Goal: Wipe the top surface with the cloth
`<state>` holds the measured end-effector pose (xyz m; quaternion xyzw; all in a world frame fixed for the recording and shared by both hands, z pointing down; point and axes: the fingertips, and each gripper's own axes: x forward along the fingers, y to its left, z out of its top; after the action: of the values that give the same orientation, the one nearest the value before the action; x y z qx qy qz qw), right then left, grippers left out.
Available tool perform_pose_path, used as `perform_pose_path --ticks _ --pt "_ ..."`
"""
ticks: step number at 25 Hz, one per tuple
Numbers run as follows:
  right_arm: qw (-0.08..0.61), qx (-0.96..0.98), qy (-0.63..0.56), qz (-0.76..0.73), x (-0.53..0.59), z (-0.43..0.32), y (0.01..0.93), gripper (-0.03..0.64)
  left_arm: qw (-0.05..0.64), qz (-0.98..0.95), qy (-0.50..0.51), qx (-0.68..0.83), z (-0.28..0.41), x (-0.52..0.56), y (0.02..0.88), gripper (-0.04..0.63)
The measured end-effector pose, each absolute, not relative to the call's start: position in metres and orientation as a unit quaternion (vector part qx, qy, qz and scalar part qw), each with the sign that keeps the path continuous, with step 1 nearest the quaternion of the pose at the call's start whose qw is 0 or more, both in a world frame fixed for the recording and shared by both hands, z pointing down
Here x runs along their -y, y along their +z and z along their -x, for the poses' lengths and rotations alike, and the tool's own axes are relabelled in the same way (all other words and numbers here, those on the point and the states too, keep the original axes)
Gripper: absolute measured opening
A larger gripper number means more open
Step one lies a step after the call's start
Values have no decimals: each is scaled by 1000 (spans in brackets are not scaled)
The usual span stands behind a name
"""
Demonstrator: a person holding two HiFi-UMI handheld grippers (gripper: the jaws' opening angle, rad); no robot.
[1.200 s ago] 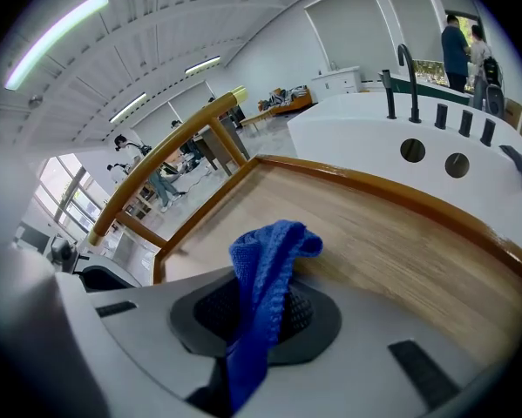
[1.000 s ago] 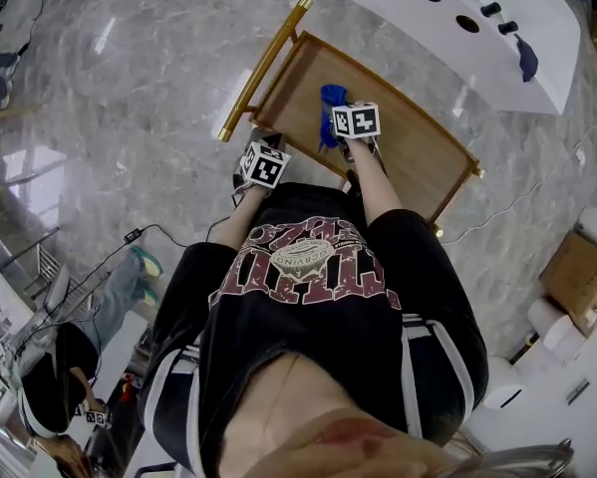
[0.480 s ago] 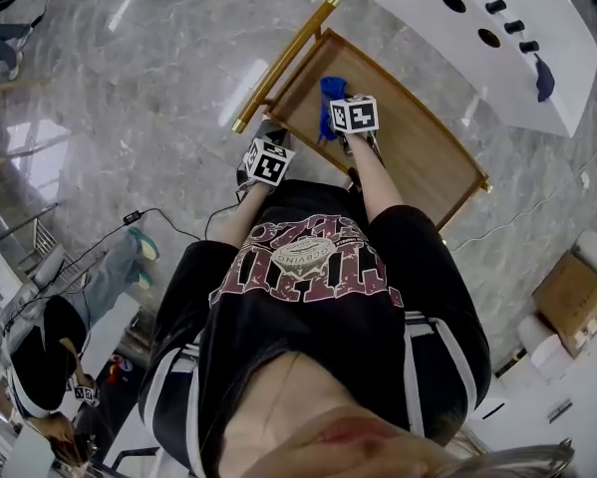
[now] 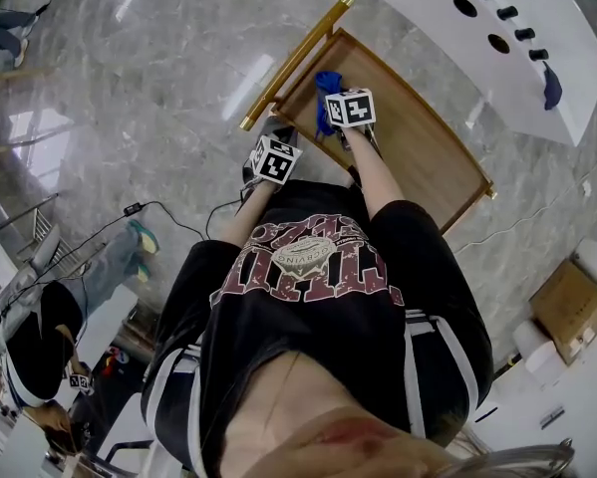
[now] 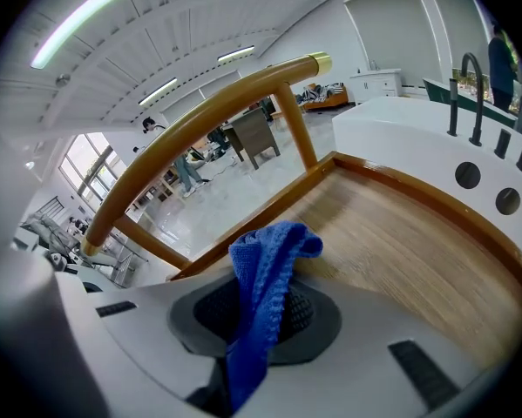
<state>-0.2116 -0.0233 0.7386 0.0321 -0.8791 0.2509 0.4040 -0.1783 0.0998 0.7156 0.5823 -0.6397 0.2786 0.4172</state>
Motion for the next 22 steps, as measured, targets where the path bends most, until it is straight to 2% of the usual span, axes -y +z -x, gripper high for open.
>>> perform_pose_path --ticks 15,22 --pt "397 890 222 -26 -2 245 736 57 436 -556 251 662 193 -123 719 46" --pt "348 883 314 20 -31 244 711 57 431 -544 242 678 203 -125 715 46"
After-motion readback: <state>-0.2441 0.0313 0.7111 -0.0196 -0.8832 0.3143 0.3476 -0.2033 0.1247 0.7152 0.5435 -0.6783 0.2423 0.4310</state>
